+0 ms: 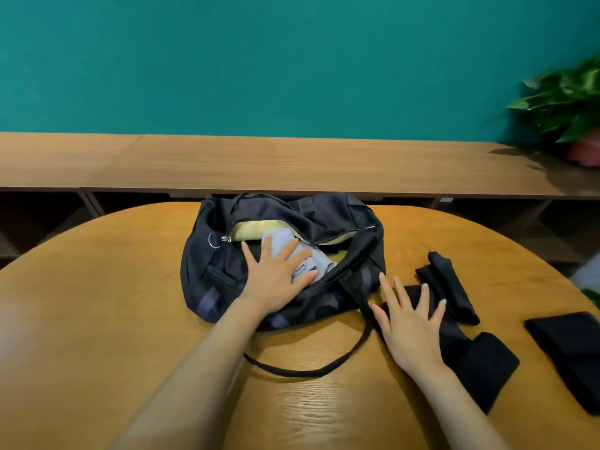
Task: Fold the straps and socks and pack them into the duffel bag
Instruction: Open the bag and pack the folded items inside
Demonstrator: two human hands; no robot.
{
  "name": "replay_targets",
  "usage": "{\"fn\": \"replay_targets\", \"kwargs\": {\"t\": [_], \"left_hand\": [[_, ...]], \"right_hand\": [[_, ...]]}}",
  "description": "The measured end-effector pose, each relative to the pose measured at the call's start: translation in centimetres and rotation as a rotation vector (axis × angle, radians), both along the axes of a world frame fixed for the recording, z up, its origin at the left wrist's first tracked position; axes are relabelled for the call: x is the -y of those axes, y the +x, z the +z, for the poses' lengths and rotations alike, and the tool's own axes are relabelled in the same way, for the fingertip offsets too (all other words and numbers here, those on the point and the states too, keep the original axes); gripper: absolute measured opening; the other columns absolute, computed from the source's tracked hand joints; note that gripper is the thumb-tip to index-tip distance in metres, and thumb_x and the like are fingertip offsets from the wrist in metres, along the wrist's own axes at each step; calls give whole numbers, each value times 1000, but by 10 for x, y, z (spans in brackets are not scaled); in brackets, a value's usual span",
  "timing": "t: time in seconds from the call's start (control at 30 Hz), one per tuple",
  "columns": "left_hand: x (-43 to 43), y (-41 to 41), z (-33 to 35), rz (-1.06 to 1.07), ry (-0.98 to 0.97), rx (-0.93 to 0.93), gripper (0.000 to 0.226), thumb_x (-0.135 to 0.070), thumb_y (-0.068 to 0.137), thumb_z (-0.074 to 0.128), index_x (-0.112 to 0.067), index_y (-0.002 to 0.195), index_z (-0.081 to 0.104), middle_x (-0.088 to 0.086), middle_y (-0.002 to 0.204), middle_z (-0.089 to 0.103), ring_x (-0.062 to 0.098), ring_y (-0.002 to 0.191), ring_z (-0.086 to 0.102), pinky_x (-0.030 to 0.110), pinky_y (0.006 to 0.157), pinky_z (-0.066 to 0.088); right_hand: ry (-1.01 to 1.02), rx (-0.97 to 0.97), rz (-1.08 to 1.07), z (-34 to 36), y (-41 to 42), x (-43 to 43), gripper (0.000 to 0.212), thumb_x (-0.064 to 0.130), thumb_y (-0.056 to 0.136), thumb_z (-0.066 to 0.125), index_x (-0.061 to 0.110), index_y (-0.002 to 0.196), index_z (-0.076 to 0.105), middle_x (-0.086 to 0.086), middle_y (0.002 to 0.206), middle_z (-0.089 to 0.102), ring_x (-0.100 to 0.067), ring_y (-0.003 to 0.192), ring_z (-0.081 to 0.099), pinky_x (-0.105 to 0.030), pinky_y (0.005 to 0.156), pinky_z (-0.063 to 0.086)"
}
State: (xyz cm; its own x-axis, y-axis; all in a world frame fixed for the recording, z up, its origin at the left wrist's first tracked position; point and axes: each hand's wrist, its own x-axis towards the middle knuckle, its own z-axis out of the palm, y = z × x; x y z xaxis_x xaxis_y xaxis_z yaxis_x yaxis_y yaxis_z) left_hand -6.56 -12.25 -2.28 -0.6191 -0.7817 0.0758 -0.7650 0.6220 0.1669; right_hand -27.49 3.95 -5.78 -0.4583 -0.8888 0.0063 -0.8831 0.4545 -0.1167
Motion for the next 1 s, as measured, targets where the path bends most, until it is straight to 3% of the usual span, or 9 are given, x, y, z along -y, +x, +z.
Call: {"fn": "replay_targets", "kwargs": {"t": [0.1, 0.23, 0.4, 0.57, 0.77, 0.83, 0.9, 0.93, 1.0], "left_hand": [[-3, 2, -1, 26, 65, -34, 58, -74, 88, 22, -46, 131, 48, -16, 152, 29, 33, 146, 2, 75, 106, -4], [-20, 12, -2, 34, 53, -43, 80, -81, 74, 6, -45, 132, 49, -18, 153, 27, 31, 145, 6, 73, 108, -3], [-57, 34, -6, 50, 50, -37, 83, -85, 73, 4, -47, 133, 47, -21, 153, 27, 31, 146, 6, 72, 109, 1], [-112, 52, -9, 20, 7, -8, 98, -88, 68, -15, -49, 136, 44, -21, 154, 25, 33, 146, 4, 72, 109, 2], [-187, 60, 1, -5, 128, 16, 78, -85, 78, 5, -50, 142, 35, -23, 156, 19, 30, 147, -3, 68, 111, -6], [-191, 59, 17, -19, 224, -36, 67, -77, 86, 17, -47, 143, 36, -21, 156, 21, 27, 146, 7, 63, 114, -1], [-182, 61, 33, -19, 208, -223, 66, -73, 87, 23, -38, 138, 47, -12, 151, 36, 26, 138, 32, 52, 114, 20], [-174, 63, 40, 3, 167, -347, 65, -69, 88, 28, -30, 132, 55, -6, 147, 43, 25, 132, 41, 46, 110, 29], [-153, 70, 47, 65, 96, -429, 45, -50, 96, 42, -21, 125, 61, -1, 145, 45, 24, 131, 42, 42, 109, 30]], "right_hand": [[56, -11, -45, -1, -12, -2, 61, 57, 98, 7, 38, 155, -1, 6, 164, 6, -40, 148, -4, -65, 115, 0], [71, 2, -83, 2, -29, -1, 57, 53, 101, 10, 35, 155, 10, 6, 163, 9, -38, 148, -5, -64, 115, -3], [17, 56, -63, 4, -43, -4, 53, 47, 104, 14, 31, 154, 21, 6, 162, 18, -33, 149, 0, -62, 116, -2], [-204, 144, -29, 26, -39, -13, 51, 42, 105, 19, 27, 152, 29, 4, 160, 26, -28, 150, 4, -61, 117, -2], [-519, 186, 269, 88, 23, -26, 47, 45, 101, 38, 25, 143, 44, 9, 151, 39, -20, 148, 14, -51, 120, 6], [-432, 163, 488, 103, 49, -30, 48, 52, 96, 48, 28, 137, 49, 14, 145, 44, -15, 145, 22, -45, 121, 7], [-213, 97, 627, 107, 65, -30, 57, 54, 89, 60, 31, 139, 45, 13, 145, 43, -12, 142, 26, -43, 120, 8], [-80, 53, 635, 105, 68, -30, 66, 51, 86, 64, 31, 144, 38, 12, 148, 38, -13, 143, 23, -46, 120, 8], [116, -68, 590, 100, 66, -26, 82, 42, 83, 67, 31, 151, 23, 9, 153, 30, -19, 144, 20, -54, 119, 9]]}}
